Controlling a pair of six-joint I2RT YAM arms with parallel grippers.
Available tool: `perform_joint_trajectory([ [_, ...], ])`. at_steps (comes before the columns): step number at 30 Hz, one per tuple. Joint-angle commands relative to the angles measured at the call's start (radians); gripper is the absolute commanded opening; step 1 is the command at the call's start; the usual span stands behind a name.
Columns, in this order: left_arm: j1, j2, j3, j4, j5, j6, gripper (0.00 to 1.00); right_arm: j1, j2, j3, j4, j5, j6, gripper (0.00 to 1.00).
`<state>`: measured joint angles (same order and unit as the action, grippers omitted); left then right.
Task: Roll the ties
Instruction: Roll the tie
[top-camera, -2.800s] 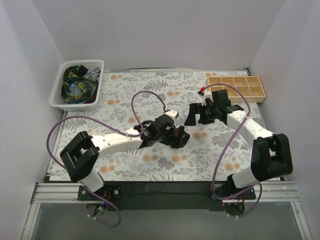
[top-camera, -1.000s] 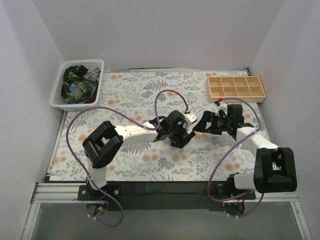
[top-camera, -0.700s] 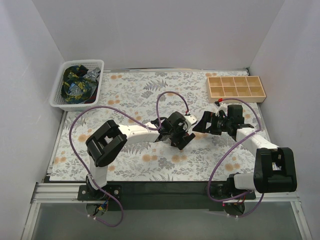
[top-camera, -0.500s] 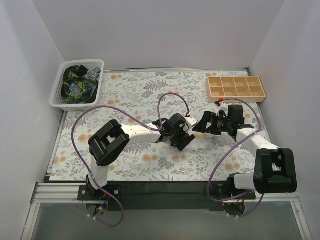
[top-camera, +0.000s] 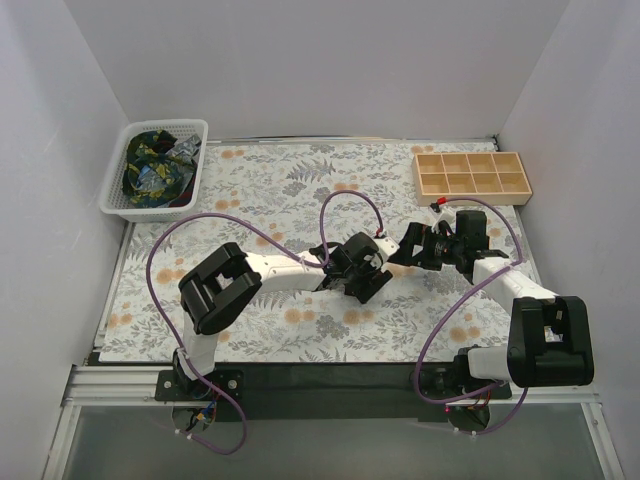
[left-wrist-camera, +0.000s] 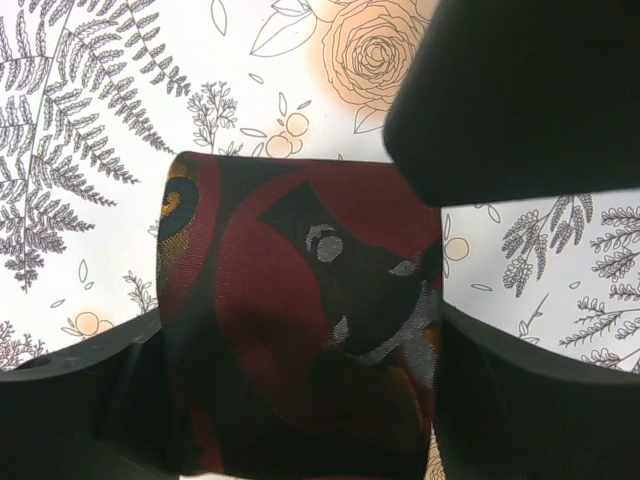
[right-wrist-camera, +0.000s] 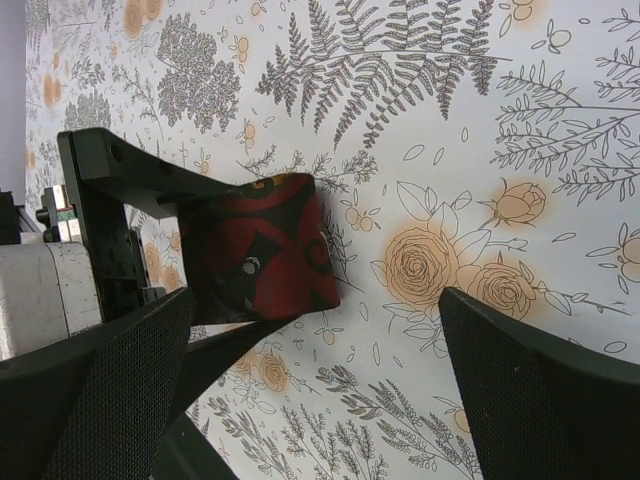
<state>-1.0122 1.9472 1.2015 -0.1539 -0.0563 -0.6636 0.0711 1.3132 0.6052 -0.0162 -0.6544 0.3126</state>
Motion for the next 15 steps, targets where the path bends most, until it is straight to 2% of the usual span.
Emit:
perform_joint_trajectory([
  [1,-0.005,0.007,-0.011,-0.018,-0.027,0.015,0.67,-0.008,-0.019,-0.008,0.045,-0.019,0.011,0.96],
  [3,-0.005,0.012,-0.011,-0.021,-0.025,0.027,0.59,-0.008,-0.014,-0.010,0.050,-0.027,0.013,0.96],
  [7,-0.003,0.006,-0.019,-0.026,-0.027,0.062,0.52,-0.008,-0.011,-0.015,0.055,-0.030,0.017,0.96],
  [15,0.014,-0.033,-0.057,-0.032,0.055,0.173,0.50,-0.008,0.012,-0.024,0.073,-0.045,0.026,0.95],
])
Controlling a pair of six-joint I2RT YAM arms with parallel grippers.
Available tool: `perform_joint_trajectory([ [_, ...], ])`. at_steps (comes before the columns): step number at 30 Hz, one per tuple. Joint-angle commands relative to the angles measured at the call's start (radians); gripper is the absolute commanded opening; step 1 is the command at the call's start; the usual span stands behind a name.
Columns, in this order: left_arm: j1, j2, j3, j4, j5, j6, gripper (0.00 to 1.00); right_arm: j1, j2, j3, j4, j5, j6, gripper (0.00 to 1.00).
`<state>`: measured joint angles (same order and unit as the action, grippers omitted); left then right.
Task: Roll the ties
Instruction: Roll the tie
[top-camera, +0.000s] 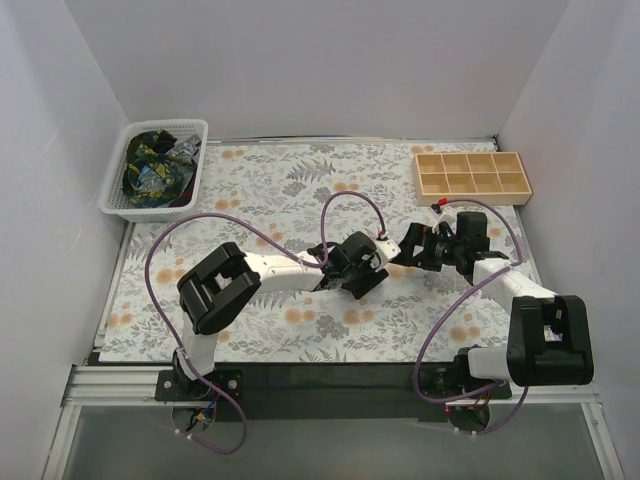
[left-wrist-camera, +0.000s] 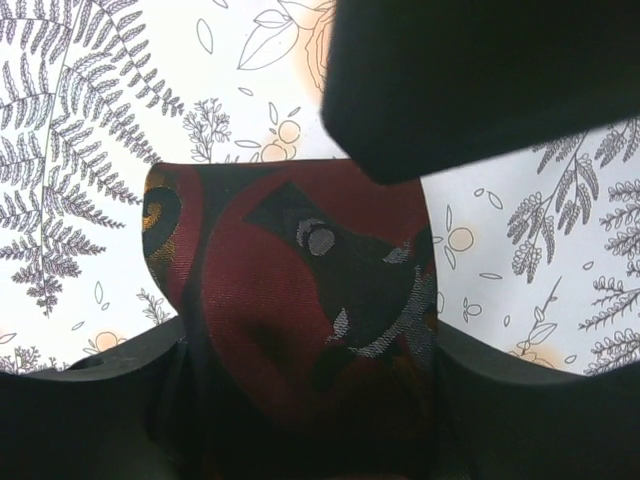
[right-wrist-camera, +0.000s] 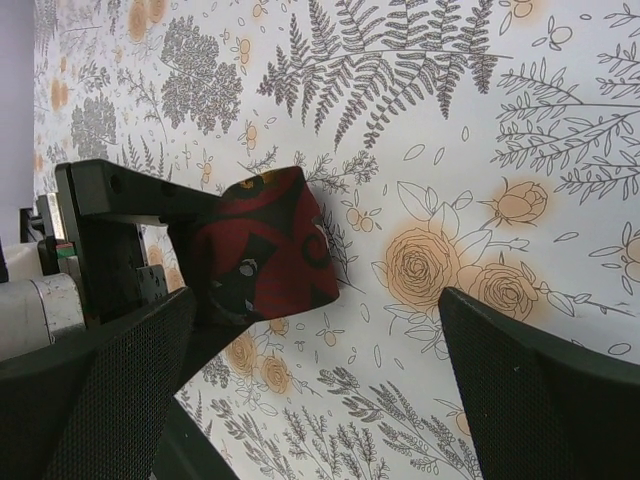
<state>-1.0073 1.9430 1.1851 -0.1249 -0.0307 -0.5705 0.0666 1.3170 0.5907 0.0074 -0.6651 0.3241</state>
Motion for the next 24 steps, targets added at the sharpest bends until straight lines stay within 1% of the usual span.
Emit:
perform_joint_trajectory([
  [1,0.010,-0.033,-0.042,-0.061,0.063,0.083,0.52,-0.004,0.008,-0.012,0.051,-0.034,0.016,0.95],
  [3,0.013,-0.047,-0.047,-0.061,0.084,0.087,0.56,-0.004,0.005,-0.015,0.055,-0.034,0.020,0.95],
  [9,0.024,-0.059,-0.048,-0.051,0.077,0.093,0.76,-0.002,0.004,-0.012,0.059,-0.037,0.020,0.95],
  [11,0.030,-0.067,-0.047,-0.051,0.077,0.090,0.90,-0.004,0.008,-0.009,0.060,-0.037,0.021,0.95],
  [13,0.035,-0.087,-0.041,-0.050,0.080,0.084,0.97,-0.004,0.011,-0.008,0.063,-0.042,0.023,0.95],
  [15,0.038,-0.108,-0.039,-0.045,0.084,0.075,0.98,-0.004,0.021,-0.002,0.069,-0.048,0.026,0.95],
  [20,0.038,-0.185,-0.028,-0.044,0.077,0.028,0.98,-0.002,0.045,0.014,0.083,-0.068,0.038,0.95],
  [23,0.036,-0.251,-0.045,-0.033,0.046,-0.040,0.98,-0.002,0.059,0.024,0.088,-0.079,0.038,0.95],
  [24,0.038,-0.271,-0.050,-0.032,0.046,-0.083,0.98,-0.001,0.063,0.029,0.089,-0.088,0.038,0.95],
])
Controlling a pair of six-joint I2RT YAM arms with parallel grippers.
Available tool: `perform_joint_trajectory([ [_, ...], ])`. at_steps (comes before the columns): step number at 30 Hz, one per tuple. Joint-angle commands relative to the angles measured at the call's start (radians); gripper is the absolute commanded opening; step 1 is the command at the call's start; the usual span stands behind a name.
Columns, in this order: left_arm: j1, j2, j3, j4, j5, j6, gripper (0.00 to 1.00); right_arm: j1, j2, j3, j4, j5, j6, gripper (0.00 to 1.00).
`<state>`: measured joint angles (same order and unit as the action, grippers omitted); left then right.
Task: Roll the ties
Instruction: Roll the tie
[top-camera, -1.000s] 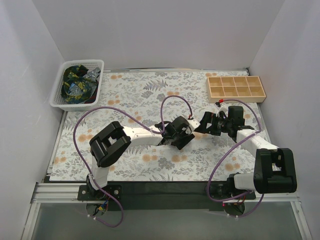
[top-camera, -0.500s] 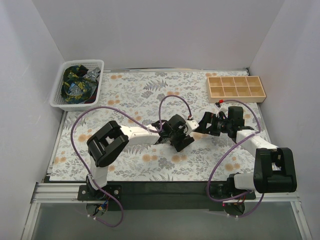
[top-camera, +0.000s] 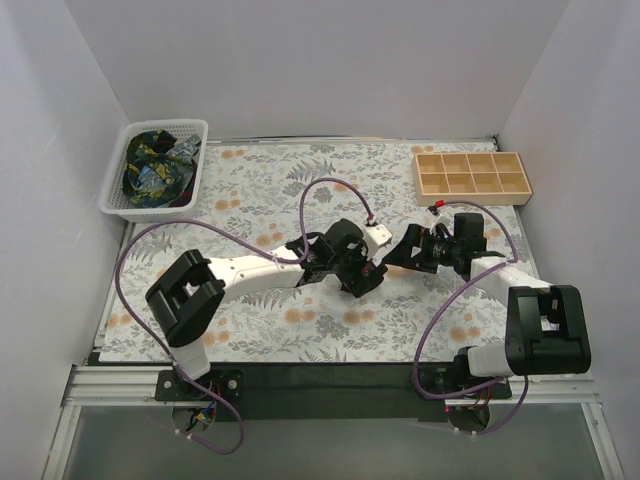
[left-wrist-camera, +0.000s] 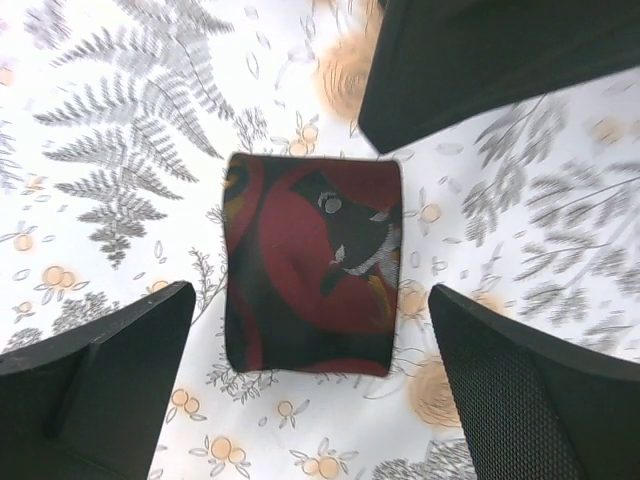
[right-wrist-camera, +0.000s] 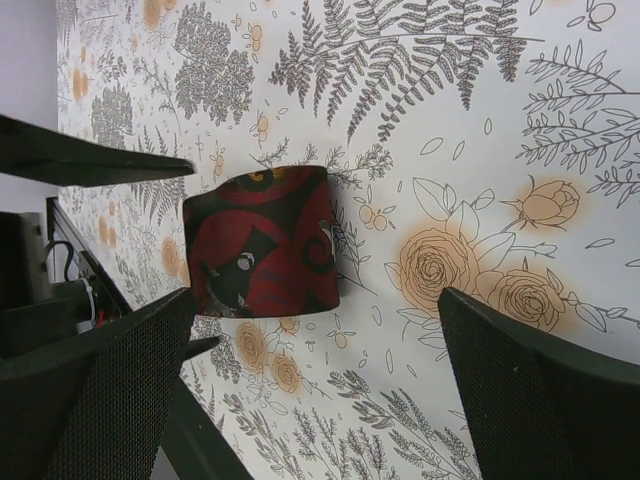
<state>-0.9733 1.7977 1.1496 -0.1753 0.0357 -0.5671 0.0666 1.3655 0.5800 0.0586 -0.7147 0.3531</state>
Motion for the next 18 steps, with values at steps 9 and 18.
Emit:
perform_joint_trajectory([
  [9,0.004,-0.325,-0.158,0.043,-0.140,-0.488,0.98,0.045,0.102,0.083,0.043,-0.092,-0.014,0.91],
  [18,0.004,-0.281,-0.234,0.056,-0.237,-0.836,0.93,0.101,0.173,0.121,0.046,-0.094,-0.060,0.92],
])
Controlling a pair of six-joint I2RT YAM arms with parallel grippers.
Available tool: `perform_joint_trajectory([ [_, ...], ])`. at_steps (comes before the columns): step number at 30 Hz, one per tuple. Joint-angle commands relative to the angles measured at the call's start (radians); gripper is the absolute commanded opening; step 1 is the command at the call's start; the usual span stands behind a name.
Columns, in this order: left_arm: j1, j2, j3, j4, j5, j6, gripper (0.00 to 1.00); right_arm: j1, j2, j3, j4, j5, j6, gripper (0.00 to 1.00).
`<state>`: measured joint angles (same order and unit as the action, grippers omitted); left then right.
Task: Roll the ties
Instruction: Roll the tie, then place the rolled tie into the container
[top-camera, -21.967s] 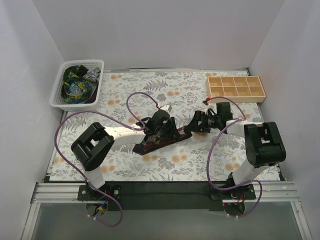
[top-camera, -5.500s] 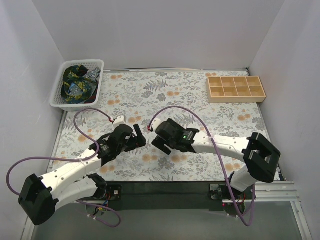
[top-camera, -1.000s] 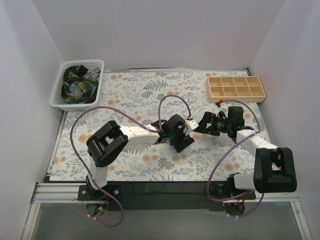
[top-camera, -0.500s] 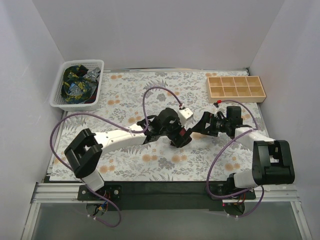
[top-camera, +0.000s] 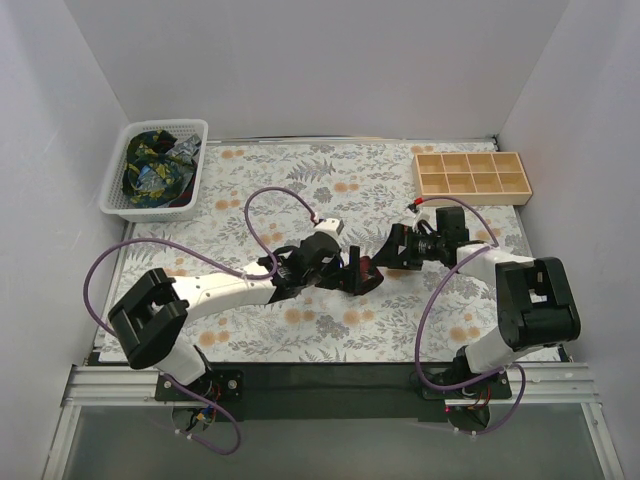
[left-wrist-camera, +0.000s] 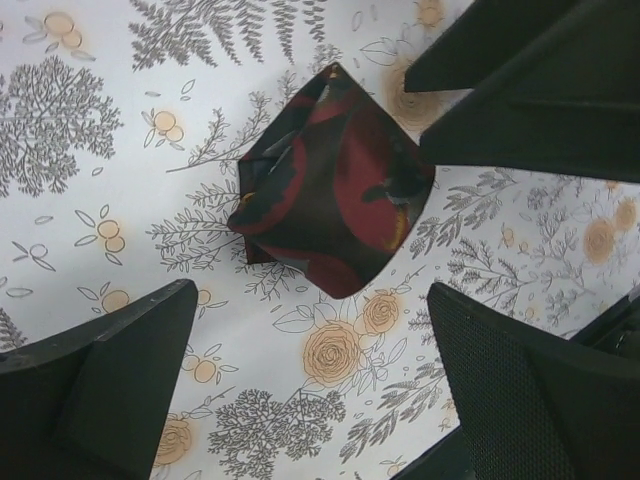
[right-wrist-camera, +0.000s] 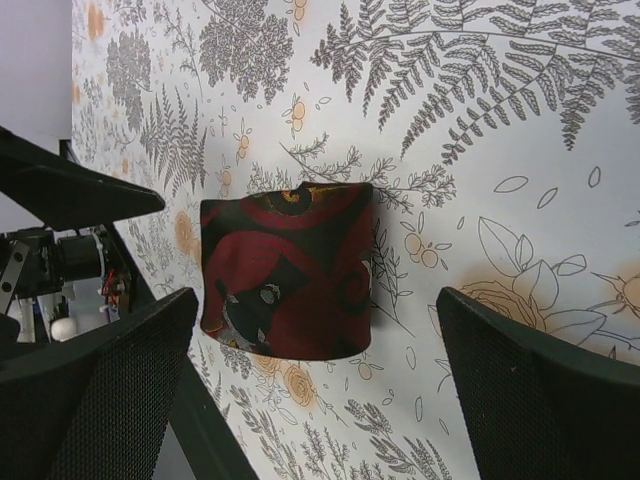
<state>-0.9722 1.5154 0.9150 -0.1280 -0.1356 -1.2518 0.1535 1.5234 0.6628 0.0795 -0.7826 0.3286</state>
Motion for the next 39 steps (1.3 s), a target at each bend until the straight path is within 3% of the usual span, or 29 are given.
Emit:
perform_joint_trajectory([
  [1,0.001,0.009,0.004,0.011,-0.085,-0.165,0.92,0.017,0.020,0.041,0.023,-0.026,-0.045,0.92],
  [24,0.049,0.118,-0.050,0.113,0.005,-0.334,0.51,0.070,0.136,0.031,0.054,-0.078,-0.089,0.90],
  [39,0.066,0.127,-0.074,0.159,0.048,-0.337,0.48,0.116,0.198,0.037,0.080,-0.069,-0.085,0.84],
])
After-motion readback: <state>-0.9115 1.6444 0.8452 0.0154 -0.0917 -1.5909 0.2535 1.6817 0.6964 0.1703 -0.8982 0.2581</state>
